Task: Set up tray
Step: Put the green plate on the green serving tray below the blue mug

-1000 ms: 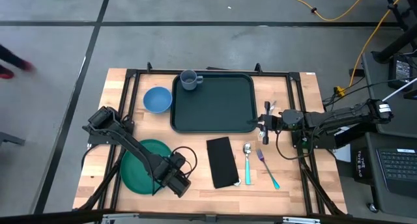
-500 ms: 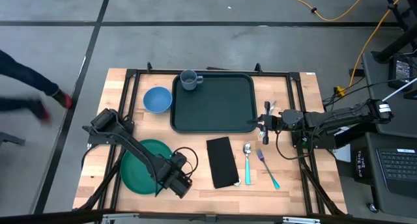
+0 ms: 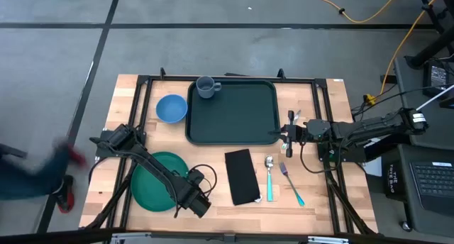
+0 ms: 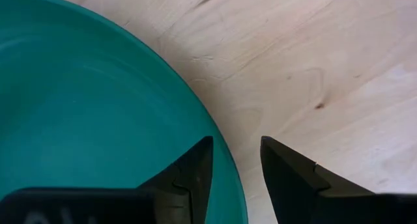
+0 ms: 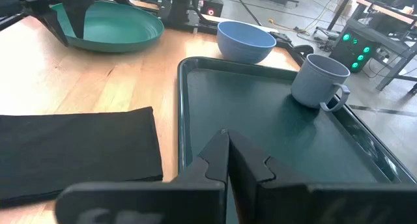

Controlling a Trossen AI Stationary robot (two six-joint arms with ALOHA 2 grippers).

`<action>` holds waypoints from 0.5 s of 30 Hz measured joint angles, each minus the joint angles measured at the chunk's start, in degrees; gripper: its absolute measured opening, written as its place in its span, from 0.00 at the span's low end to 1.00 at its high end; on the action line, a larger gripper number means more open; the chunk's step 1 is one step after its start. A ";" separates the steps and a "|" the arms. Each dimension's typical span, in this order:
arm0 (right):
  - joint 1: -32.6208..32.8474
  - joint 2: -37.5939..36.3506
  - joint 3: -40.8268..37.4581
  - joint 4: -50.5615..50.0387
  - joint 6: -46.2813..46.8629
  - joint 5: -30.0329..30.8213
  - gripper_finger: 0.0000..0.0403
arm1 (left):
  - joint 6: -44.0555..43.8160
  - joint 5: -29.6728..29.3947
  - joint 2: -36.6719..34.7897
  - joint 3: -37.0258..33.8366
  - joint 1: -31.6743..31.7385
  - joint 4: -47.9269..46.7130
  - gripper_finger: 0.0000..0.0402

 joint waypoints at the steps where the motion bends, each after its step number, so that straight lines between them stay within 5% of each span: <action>1: 0.00 0.00 0.00 0.00 0.02 0.00 0.03 | 0.00 0.00 0.03 -0.01 0.00 0.00 0.30; 15: 0.01 0.02 0.00 -0.40 0.02 -0.02 0.03 | -1.70 -0.41 0.32 -0.01 0.00 -0.28 0.21</action>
